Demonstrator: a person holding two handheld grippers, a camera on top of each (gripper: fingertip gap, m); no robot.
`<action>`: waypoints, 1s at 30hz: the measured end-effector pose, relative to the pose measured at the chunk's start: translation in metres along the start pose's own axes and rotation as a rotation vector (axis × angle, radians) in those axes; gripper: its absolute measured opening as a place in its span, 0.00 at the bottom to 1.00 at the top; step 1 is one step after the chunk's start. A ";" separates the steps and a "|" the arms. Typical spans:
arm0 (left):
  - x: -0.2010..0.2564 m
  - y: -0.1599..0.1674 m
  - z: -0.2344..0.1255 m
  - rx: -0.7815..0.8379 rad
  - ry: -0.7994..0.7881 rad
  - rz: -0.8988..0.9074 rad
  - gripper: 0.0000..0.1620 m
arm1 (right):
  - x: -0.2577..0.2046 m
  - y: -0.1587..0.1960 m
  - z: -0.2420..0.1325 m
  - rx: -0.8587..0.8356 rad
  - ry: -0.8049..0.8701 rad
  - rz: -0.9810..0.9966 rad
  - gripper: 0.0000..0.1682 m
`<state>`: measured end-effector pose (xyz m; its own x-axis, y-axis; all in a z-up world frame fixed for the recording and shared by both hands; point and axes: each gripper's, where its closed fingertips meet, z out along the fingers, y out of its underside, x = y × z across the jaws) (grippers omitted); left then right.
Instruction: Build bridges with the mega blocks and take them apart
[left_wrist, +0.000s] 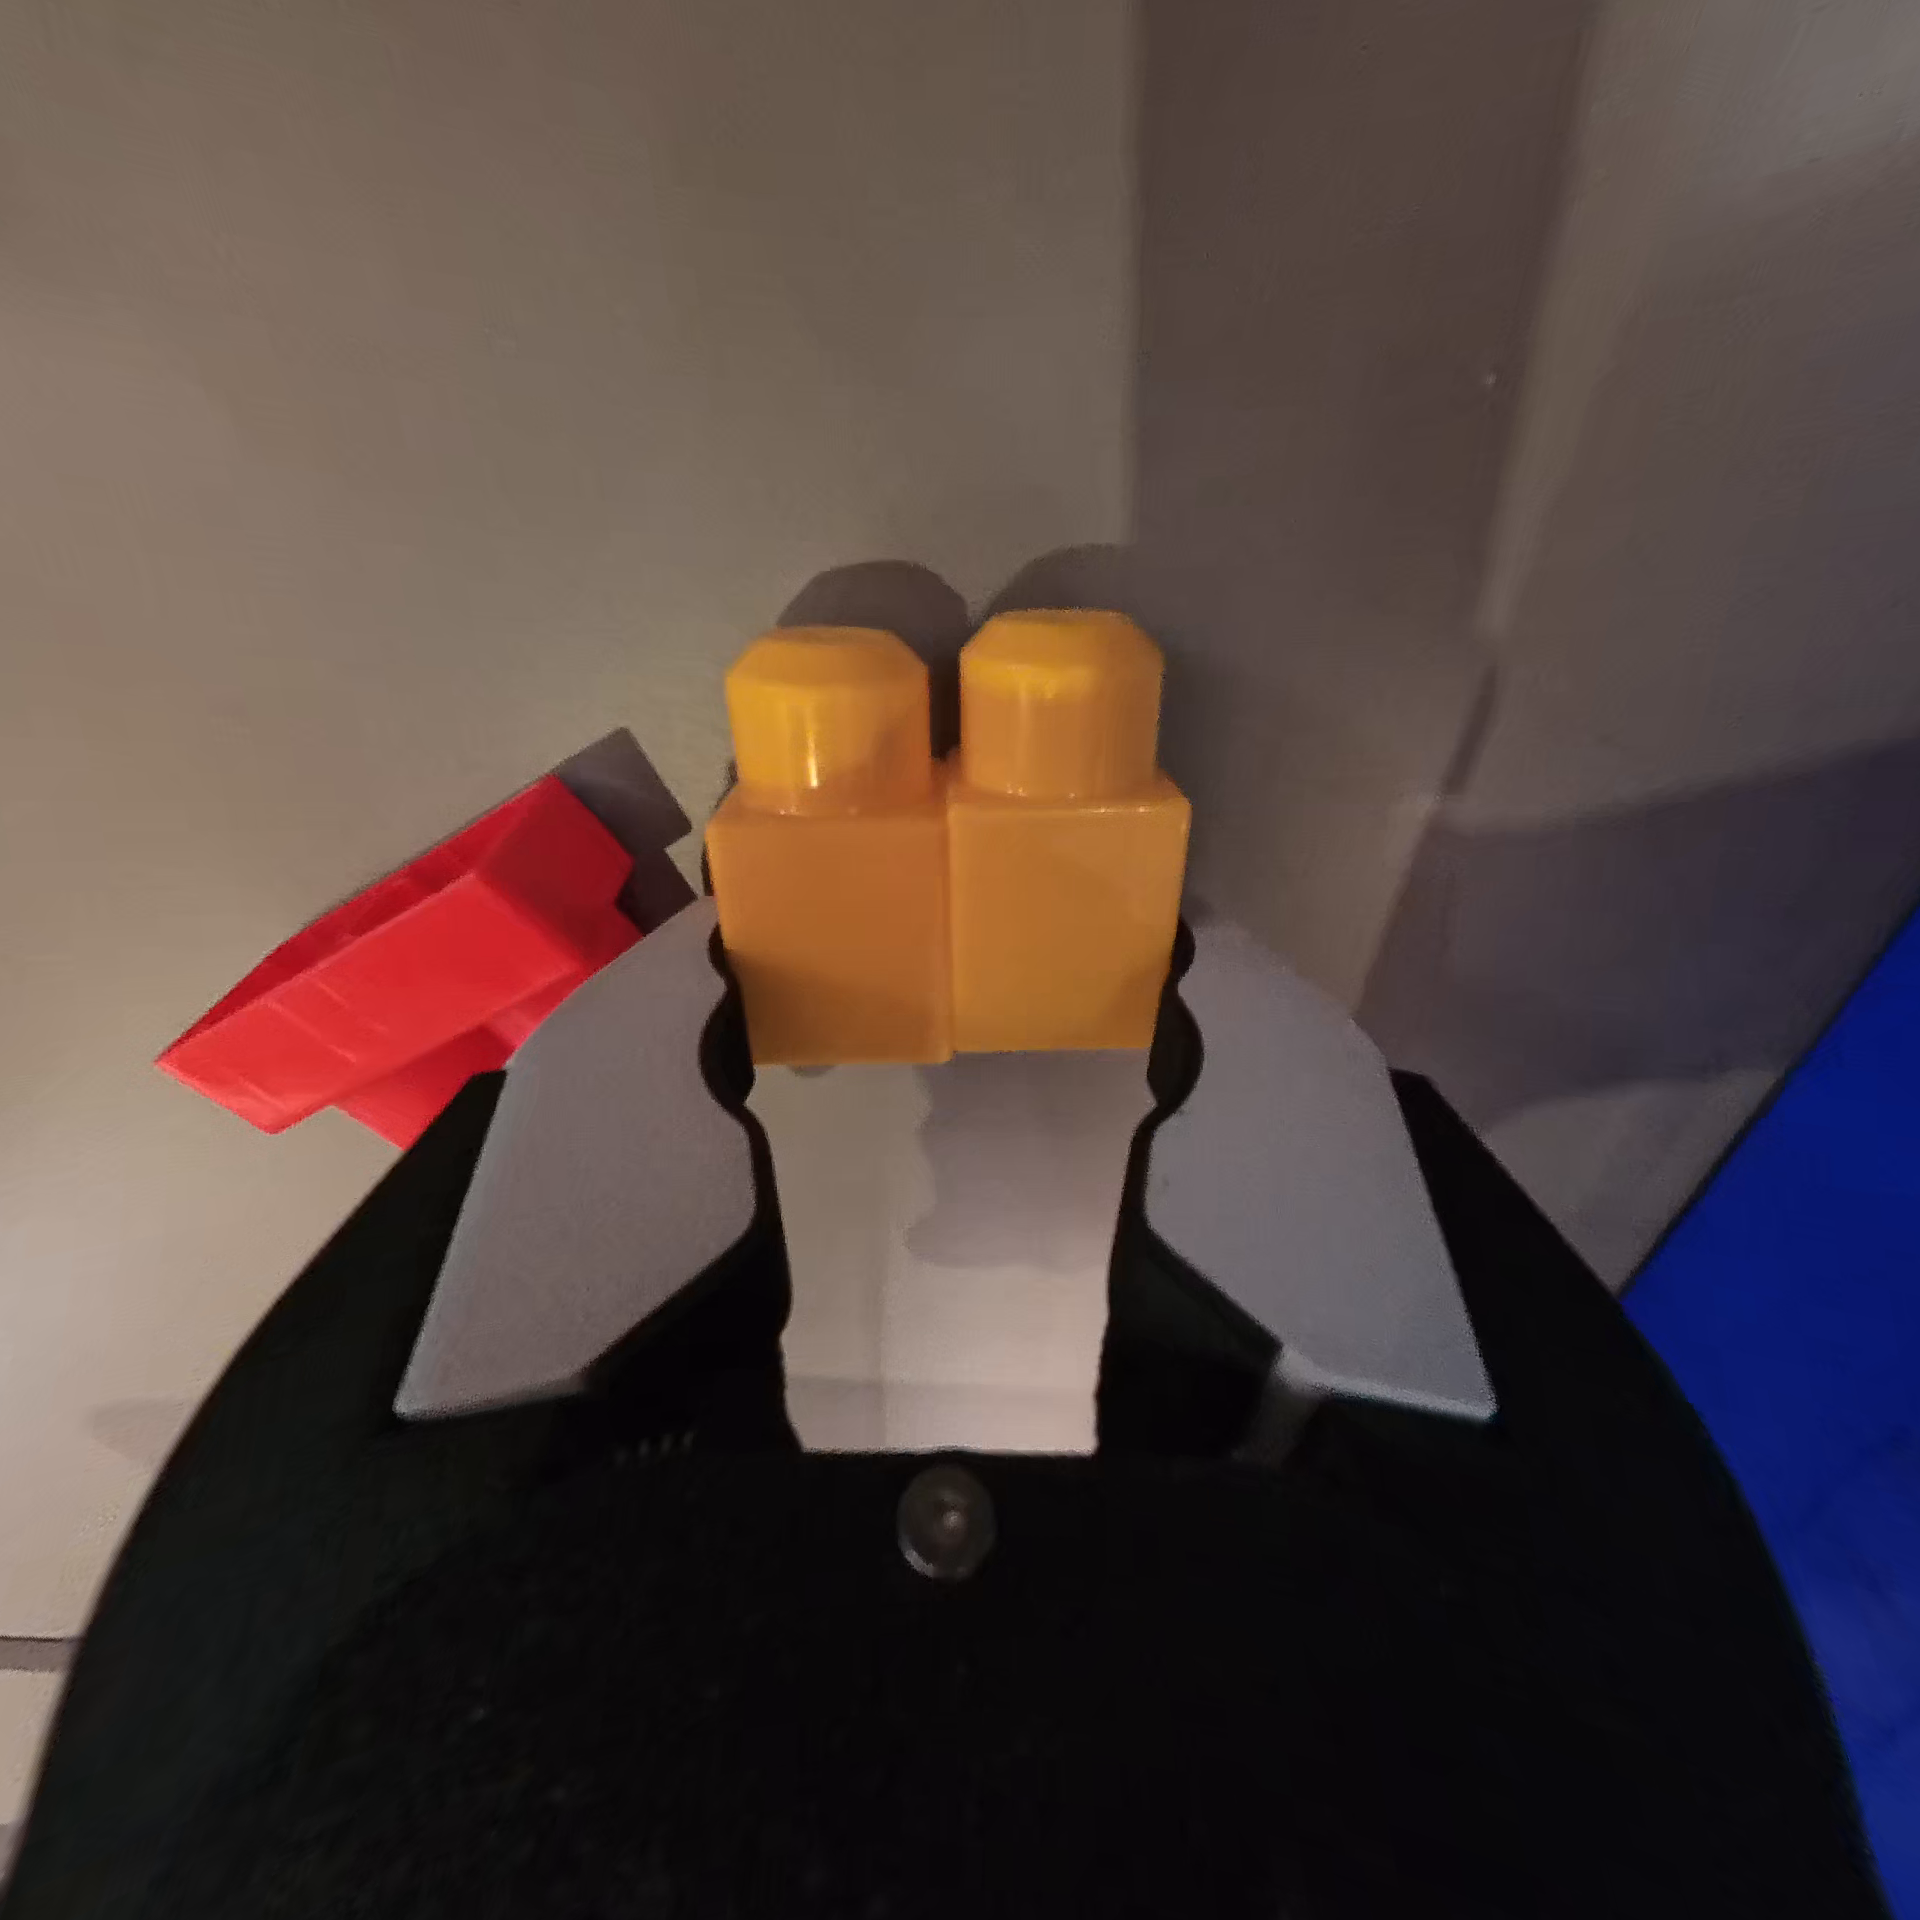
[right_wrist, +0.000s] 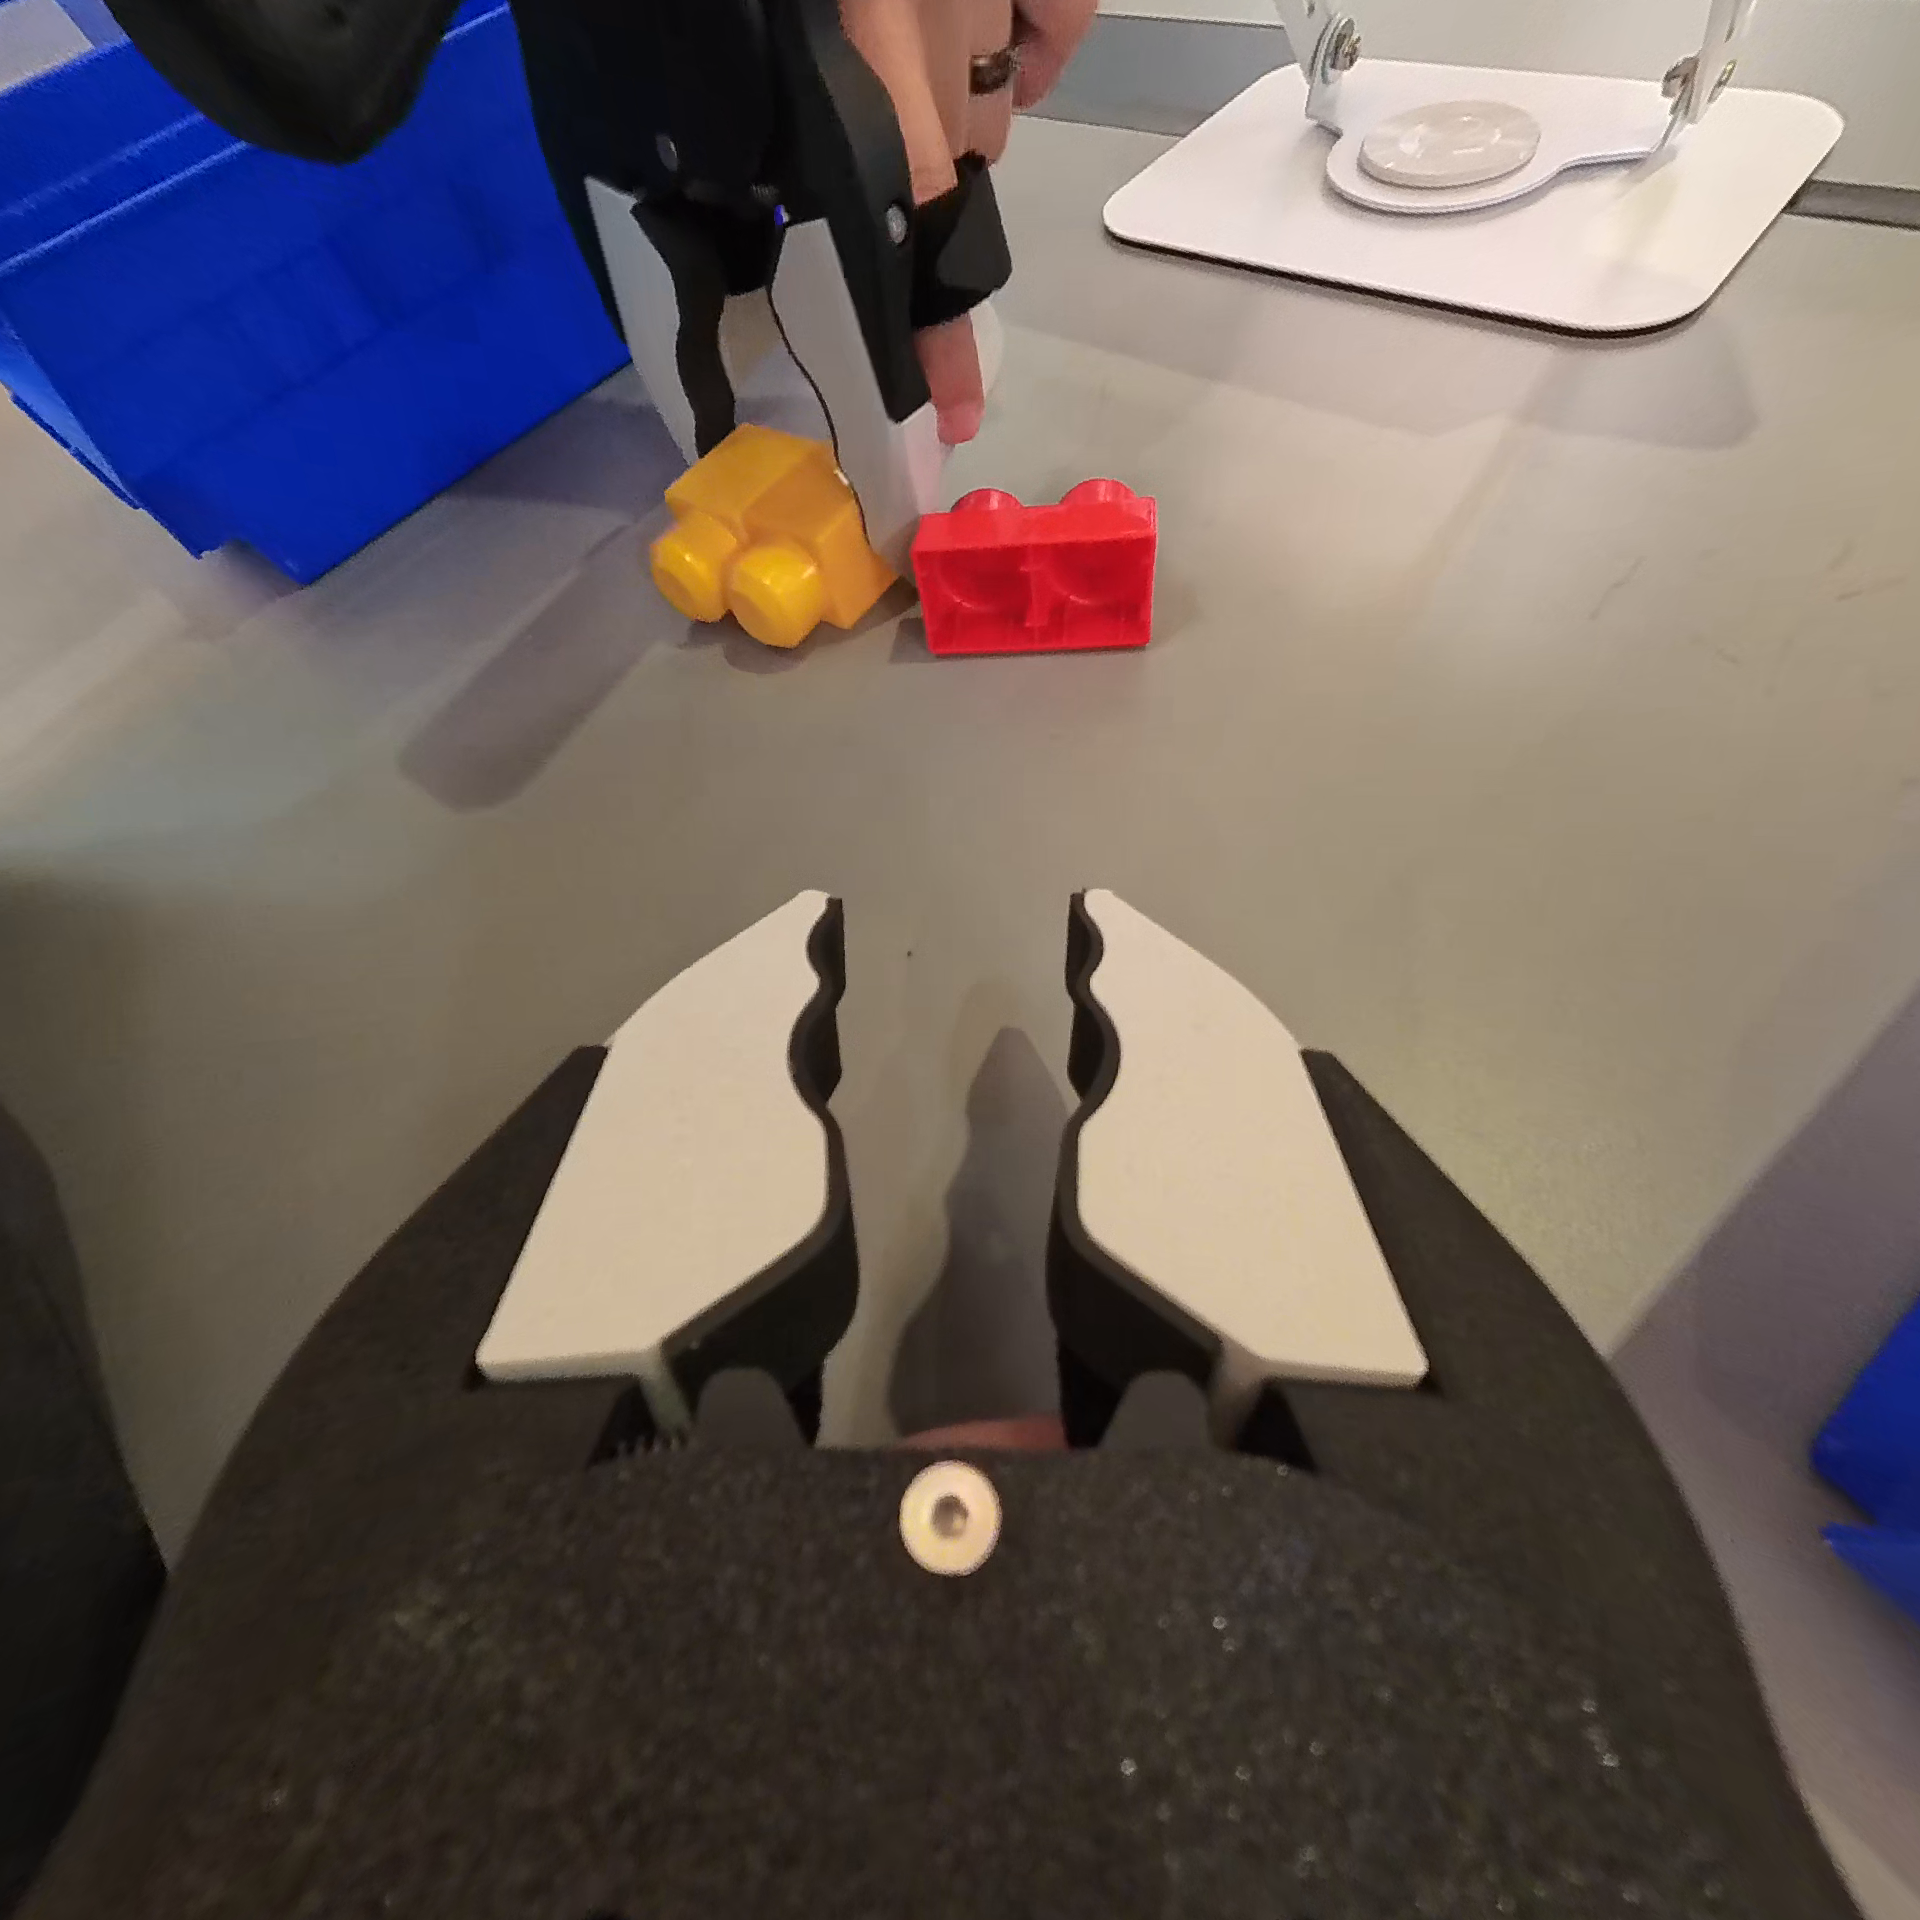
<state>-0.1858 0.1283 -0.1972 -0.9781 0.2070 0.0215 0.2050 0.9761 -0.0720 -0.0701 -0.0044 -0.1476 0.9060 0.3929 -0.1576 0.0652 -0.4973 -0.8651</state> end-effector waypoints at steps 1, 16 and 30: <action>0.000 0.000 0.000 0.001 -0.001 -0.019 0.46 | 0.000 0.000 0.000 0.000 -0.001 0.001 0.24; -0.009 -0.019 -0.045 0.111 -0.362 -0.765 0.46 | 0.003 -0.017 -0.012 -0.001 -0.027 -0.023 0.24; -0.012 -0.060 -0.133 0.307 -1.081 -1.757 0.46 | 0.007 -0.047 0.003 -0.298 0.024 -0.133 0.32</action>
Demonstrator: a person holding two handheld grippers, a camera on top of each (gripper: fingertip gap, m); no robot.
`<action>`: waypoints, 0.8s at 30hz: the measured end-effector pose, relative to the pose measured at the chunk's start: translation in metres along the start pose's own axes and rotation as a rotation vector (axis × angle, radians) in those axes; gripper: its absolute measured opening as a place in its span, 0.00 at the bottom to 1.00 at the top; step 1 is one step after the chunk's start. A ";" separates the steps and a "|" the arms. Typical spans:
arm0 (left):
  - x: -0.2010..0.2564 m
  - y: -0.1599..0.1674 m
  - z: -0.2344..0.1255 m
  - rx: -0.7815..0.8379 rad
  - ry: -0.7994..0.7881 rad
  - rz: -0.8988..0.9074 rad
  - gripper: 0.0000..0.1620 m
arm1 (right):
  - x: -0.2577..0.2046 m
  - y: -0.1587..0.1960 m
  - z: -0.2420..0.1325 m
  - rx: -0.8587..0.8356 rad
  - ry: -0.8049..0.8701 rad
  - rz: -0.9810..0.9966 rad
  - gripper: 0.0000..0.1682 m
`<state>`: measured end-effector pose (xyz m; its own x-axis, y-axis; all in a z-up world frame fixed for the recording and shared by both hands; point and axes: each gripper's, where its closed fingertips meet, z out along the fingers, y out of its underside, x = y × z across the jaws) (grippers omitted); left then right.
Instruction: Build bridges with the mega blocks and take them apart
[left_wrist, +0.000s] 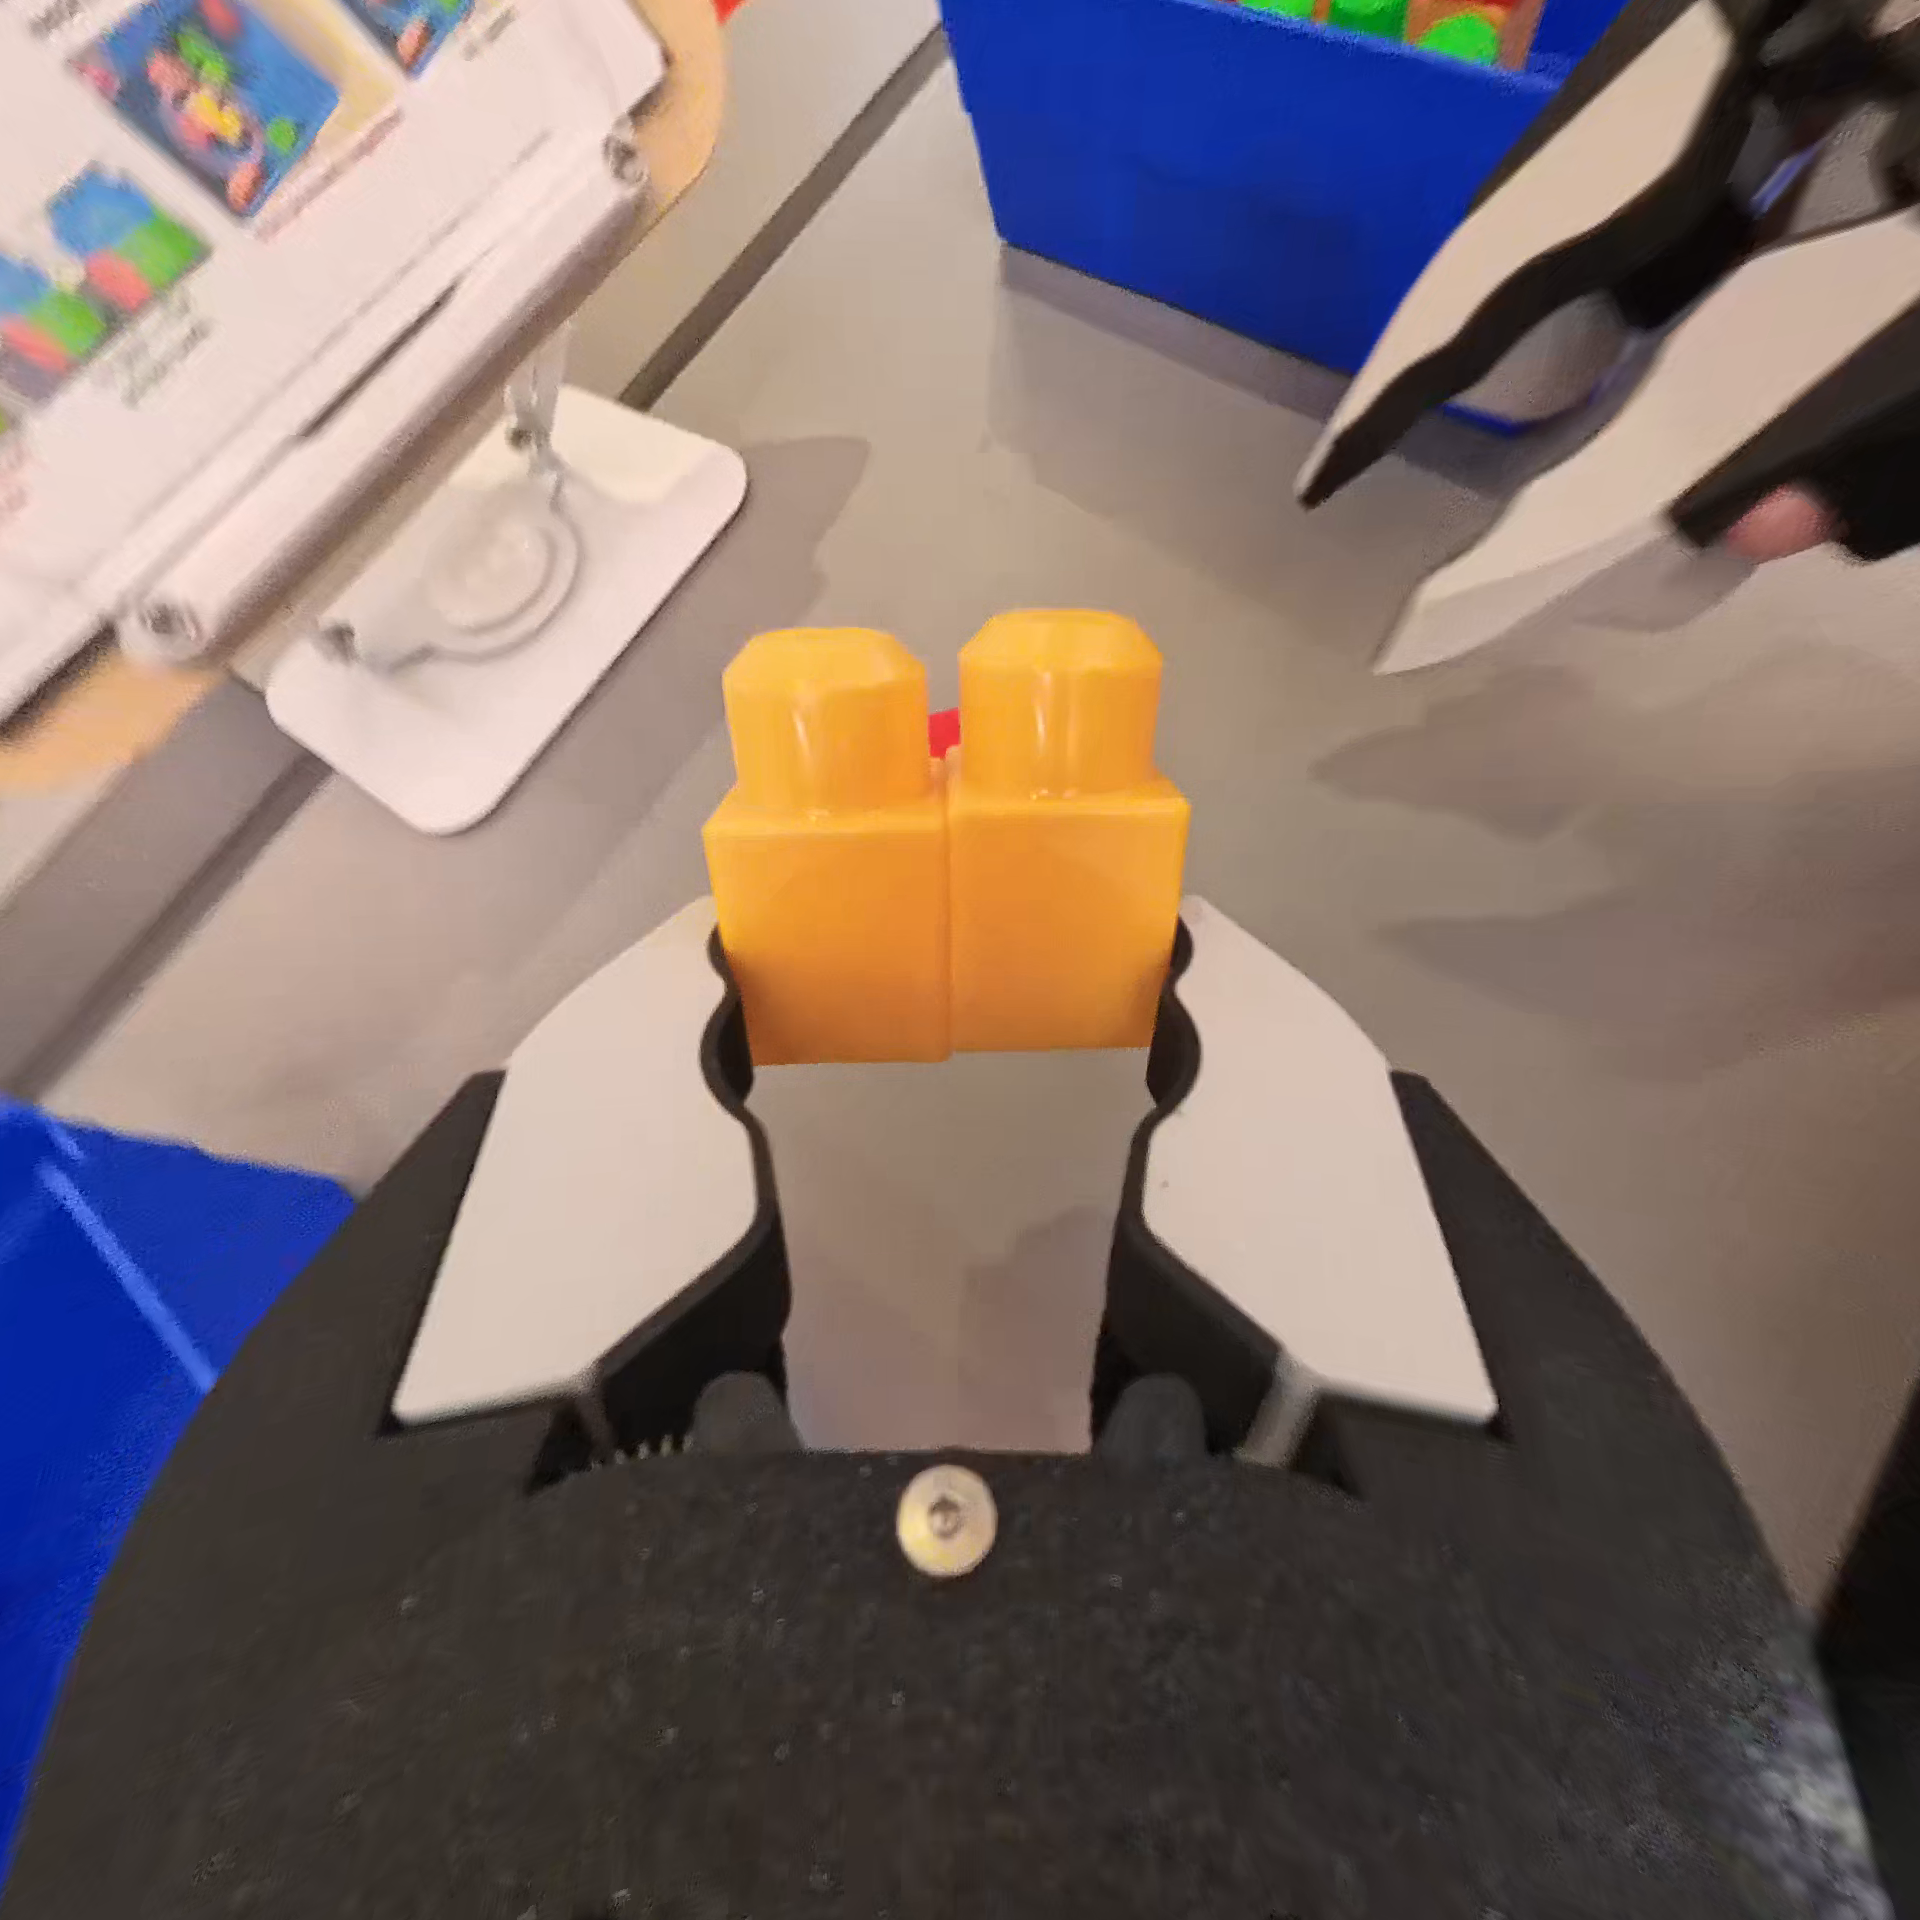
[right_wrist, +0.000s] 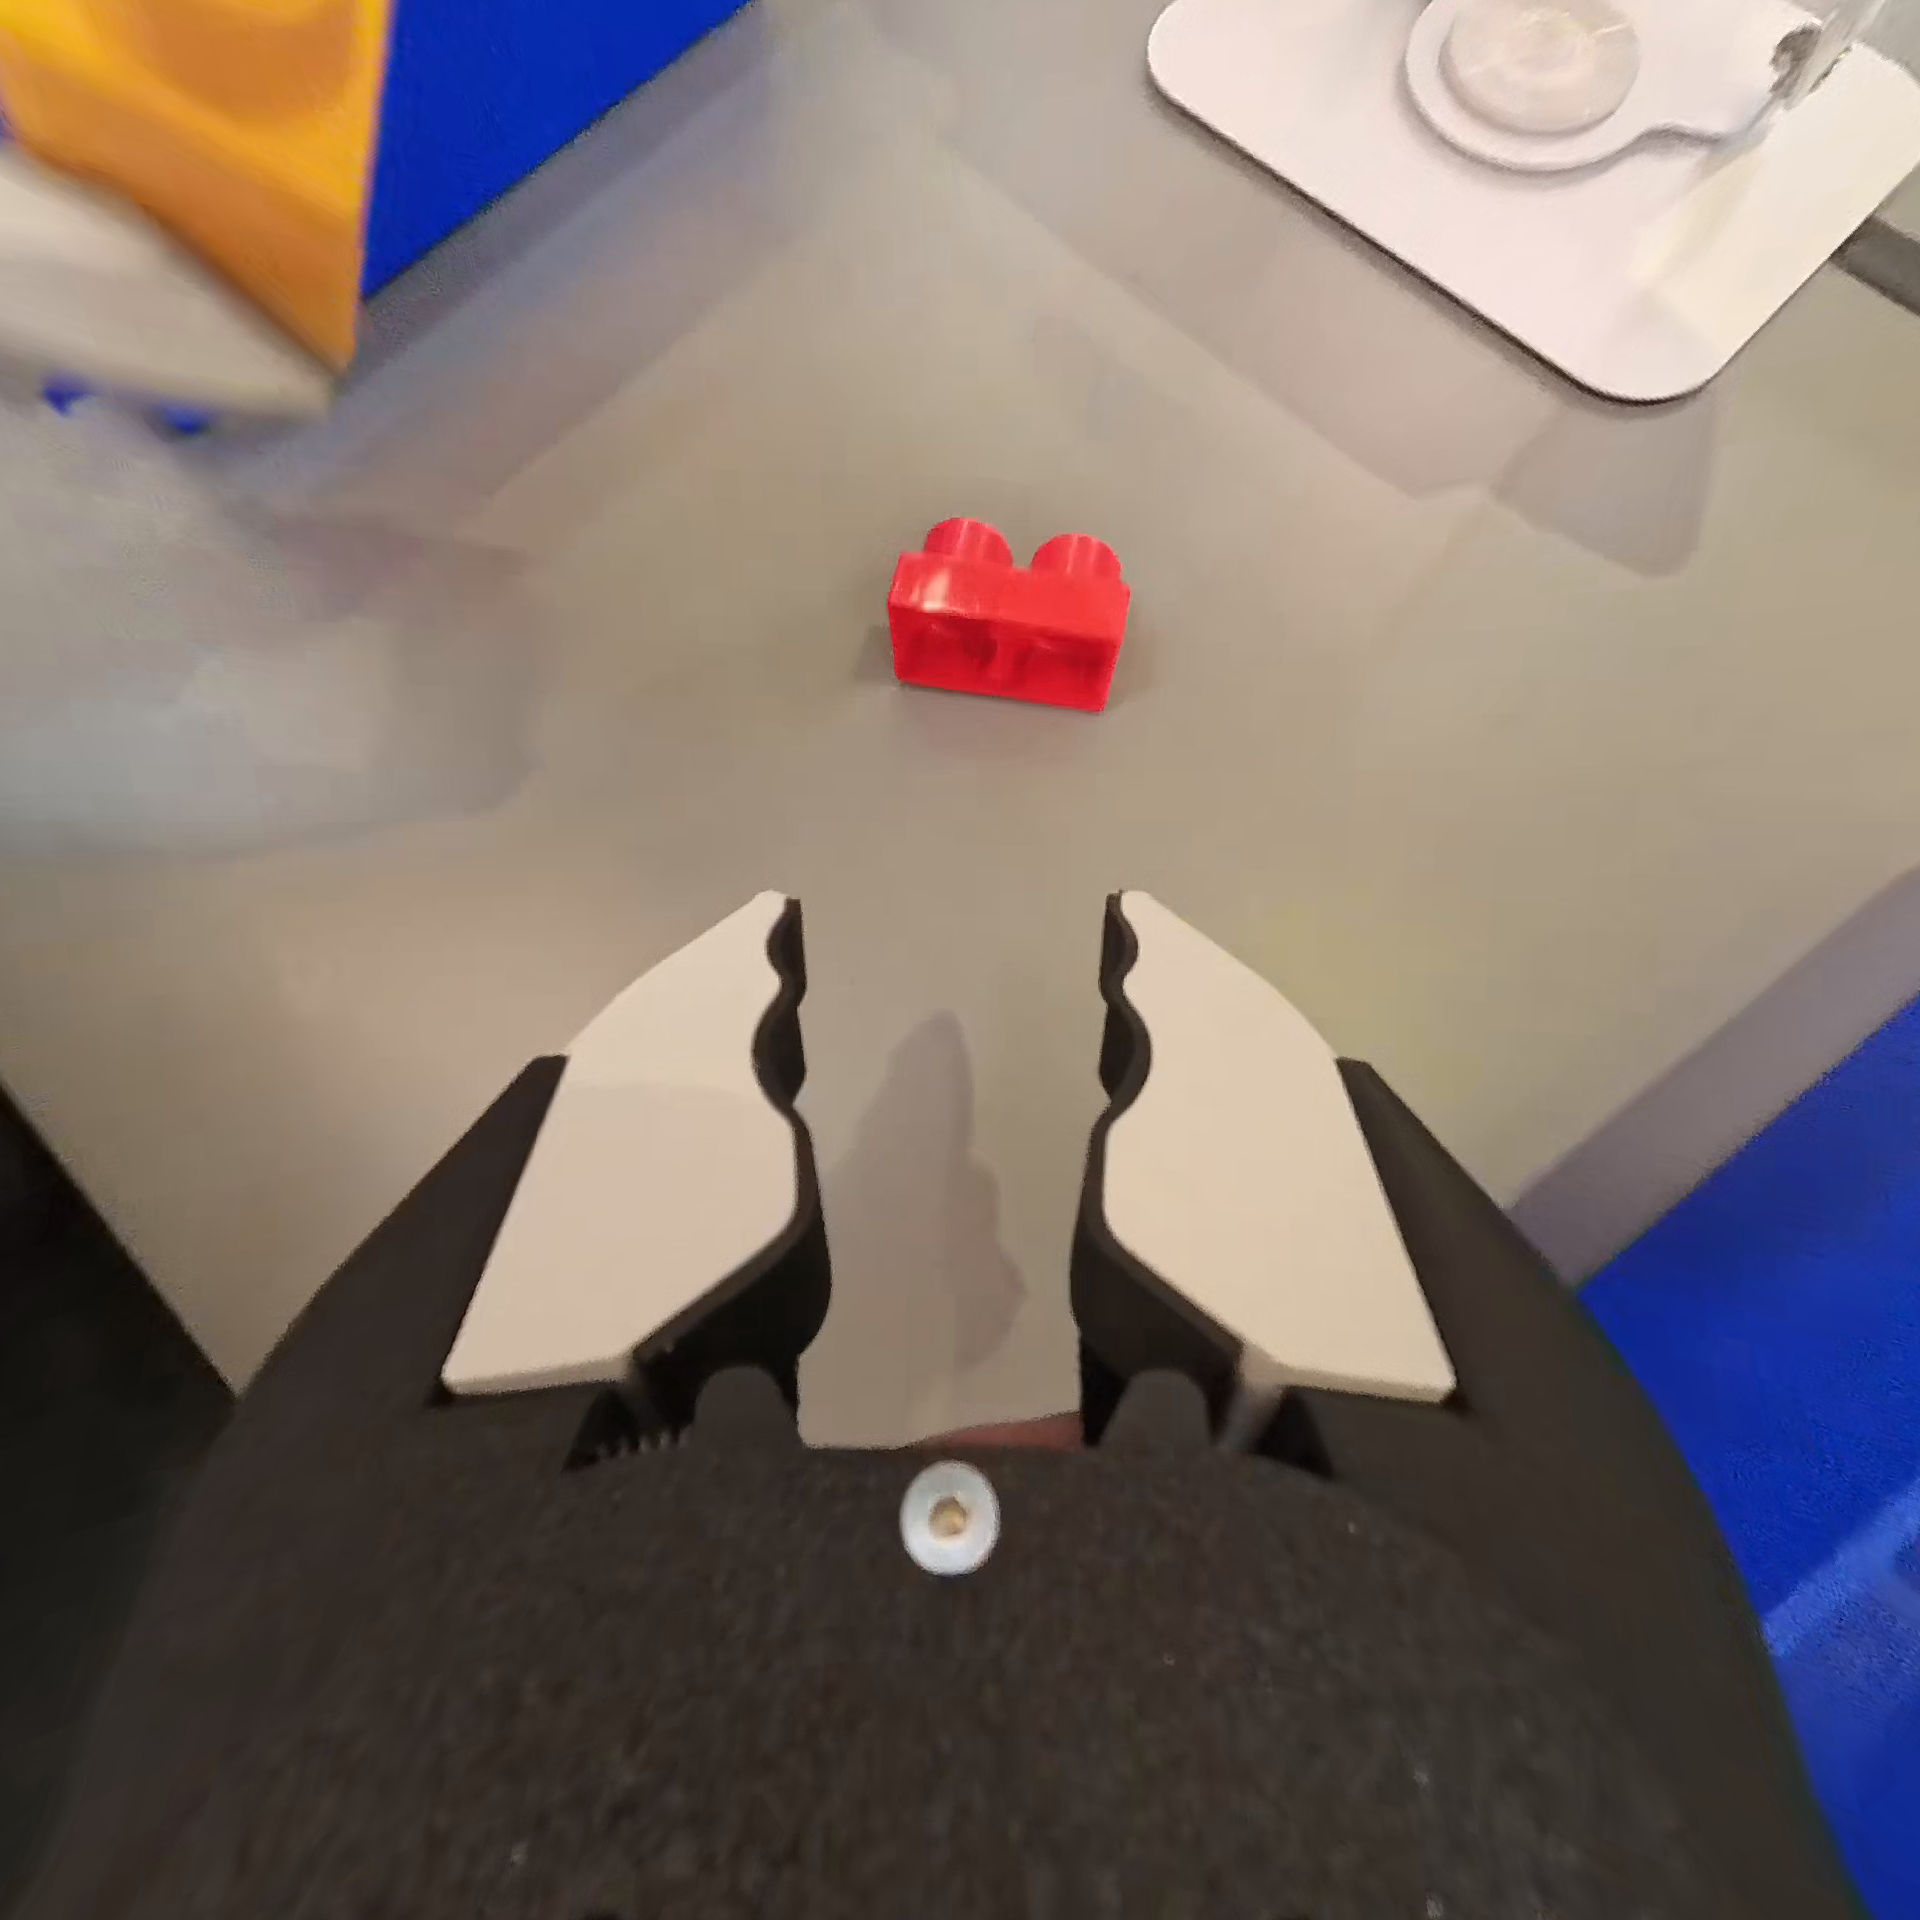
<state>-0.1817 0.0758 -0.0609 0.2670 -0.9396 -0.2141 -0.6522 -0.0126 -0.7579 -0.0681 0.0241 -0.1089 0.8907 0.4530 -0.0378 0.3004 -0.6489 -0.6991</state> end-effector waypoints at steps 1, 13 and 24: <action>0.007 0.006 -0.004 0.014 -0.016 -0.061 0.46 | 0.000 -0.008 0.006 -0.014 0.012 0.000 0.33; 0.049 0.067 0.000 0.098 -0.119 -0.346 0.46 | 0.015 -0.051 0.108 -0.442 0.139 0.003 0.43; 0.051 0.068 -0.002 0.161 -0.045 -0.365 0.46 | 0.021 -0.025 0.123 -0.664 0.152 0.118 0.45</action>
